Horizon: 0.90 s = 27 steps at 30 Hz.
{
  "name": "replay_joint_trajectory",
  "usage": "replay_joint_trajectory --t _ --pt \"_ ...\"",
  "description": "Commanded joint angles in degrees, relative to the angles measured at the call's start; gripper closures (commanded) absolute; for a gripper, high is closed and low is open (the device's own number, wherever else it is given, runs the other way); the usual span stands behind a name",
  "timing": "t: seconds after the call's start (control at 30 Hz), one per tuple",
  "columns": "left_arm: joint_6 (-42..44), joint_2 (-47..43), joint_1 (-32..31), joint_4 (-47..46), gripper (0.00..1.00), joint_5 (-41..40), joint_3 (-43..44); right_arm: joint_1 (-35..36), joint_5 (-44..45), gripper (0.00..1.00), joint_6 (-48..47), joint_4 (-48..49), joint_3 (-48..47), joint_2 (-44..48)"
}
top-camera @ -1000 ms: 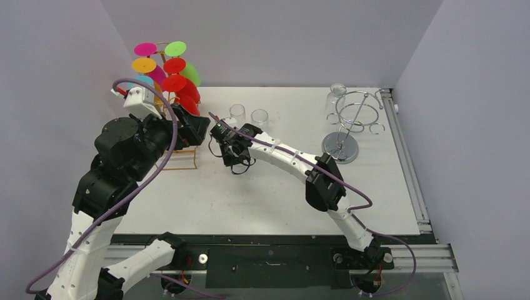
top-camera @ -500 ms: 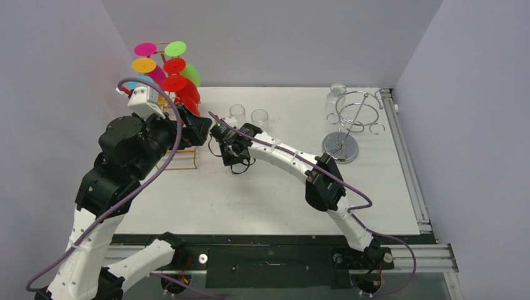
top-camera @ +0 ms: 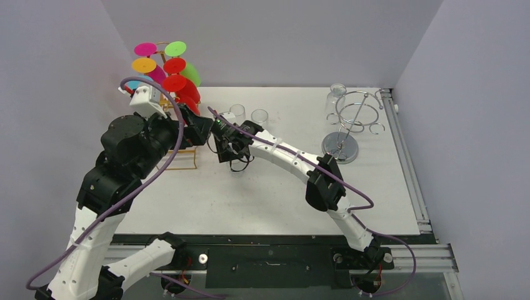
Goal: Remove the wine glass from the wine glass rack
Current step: Place the wine glass at the center of the board, then pick up the wine glass from the wine rack.
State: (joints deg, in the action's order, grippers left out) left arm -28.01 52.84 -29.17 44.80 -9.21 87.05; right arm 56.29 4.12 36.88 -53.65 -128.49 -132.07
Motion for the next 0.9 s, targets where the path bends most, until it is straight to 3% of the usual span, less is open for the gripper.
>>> replay_joint_trajectory --t 0.0,0.4,0.87 --pt "0.33 0.74 -0.28 -2.58 0.04 0.82 0.79 -0.15 1.44 0.67 0.27 0.38 -2.67 3.59" --pt "-4.15 5.64 -0.28 -8.08 0.04 7.08 6.13 -2.15 2.89 0.57 -0.97 0.61 1.88 18.8" --pt "-12.01 24.18 -1.65 -21.77 0.04 13.84 18.46 -18.34 8.43 0.45 -0.11 4.44 27.6 51.48"
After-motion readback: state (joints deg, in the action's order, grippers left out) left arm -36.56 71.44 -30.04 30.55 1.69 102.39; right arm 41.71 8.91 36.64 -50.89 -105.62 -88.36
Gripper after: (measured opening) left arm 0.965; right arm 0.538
